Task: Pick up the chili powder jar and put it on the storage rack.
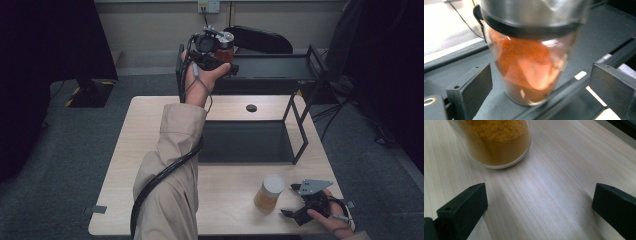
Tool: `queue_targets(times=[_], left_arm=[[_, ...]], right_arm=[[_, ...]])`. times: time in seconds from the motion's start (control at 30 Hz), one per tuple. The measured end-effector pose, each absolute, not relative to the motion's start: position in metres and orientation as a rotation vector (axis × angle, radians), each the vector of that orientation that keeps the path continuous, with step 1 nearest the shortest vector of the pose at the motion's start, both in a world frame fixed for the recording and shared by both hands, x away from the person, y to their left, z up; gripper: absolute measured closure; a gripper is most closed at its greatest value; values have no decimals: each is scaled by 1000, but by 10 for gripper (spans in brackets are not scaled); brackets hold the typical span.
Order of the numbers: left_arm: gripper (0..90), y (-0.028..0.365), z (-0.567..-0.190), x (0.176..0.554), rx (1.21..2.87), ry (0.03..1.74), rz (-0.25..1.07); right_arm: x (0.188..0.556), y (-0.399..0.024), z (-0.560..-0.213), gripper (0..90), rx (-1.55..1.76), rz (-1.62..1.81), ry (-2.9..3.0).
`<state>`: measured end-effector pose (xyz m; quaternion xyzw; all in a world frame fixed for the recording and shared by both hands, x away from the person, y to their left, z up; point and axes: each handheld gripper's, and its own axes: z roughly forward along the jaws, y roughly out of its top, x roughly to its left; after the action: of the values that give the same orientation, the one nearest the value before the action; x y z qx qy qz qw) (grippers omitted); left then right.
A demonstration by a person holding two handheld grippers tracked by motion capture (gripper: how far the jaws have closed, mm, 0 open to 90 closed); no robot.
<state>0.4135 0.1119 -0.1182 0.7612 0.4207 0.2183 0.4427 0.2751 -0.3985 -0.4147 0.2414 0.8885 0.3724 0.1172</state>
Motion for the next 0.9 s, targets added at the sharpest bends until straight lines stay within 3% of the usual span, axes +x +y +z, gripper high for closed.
queue_targets(times=[0.9], left_arm=[[23,134,-161,367,1850,938,465]], right_arm=[[275,-399,-415,0,707,1091,2601]])
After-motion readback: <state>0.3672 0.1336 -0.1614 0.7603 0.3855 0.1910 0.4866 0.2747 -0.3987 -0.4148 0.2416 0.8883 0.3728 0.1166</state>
